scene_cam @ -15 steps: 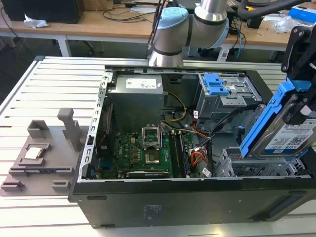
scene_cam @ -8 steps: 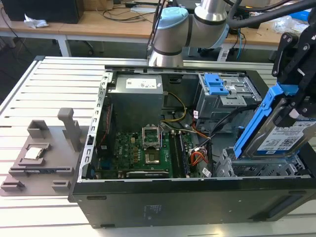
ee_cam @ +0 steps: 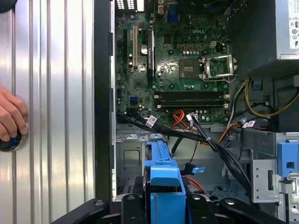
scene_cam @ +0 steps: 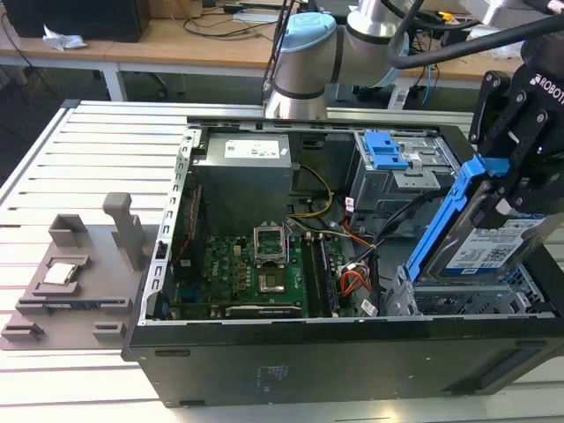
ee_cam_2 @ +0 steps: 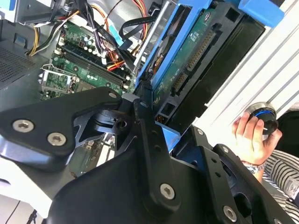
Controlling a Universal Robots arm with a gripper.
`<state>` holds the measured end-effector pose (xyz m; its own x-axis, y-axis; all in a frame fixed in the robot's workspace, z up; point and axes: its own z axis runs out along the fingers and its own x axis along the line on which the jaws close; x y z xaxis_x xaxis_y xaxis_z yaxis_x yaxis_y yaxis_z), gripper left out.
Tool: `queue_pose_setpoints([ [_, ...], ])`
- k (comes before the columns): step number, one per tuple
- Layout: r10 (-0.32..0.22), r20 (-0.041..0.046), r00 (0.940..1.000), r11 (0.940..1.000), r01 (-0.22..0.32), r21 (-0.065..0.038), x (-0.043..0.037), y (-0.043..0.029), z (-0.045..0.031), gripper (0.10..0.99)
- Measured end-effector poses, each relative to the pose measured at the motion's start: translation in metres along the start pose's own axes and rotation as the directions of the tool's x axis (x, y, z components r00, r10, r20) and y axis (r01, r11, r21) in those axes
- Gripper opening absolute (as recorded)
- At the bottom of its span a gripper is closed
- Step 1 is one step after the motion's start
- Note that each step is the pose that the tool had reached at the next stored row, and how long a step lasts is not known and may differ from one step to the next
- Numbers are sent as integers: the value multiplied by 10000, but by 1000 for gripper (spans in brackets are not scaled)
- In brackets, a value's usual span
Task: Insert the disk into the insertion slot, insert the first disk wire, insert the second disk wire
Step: 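Insert the disk into the insertion slot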
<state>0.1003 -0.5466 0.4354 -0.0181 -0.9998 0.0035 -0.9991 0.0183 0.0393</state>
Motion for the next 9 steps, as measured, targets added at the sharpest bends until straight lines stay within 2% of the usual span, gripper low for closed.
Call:
queue_pose_setpoints([
  [7,0,2,10000,10000,0,0,0,-6,144,365],
  [9,0,1,10000,10000,0,0,0,-7,165,365],
])
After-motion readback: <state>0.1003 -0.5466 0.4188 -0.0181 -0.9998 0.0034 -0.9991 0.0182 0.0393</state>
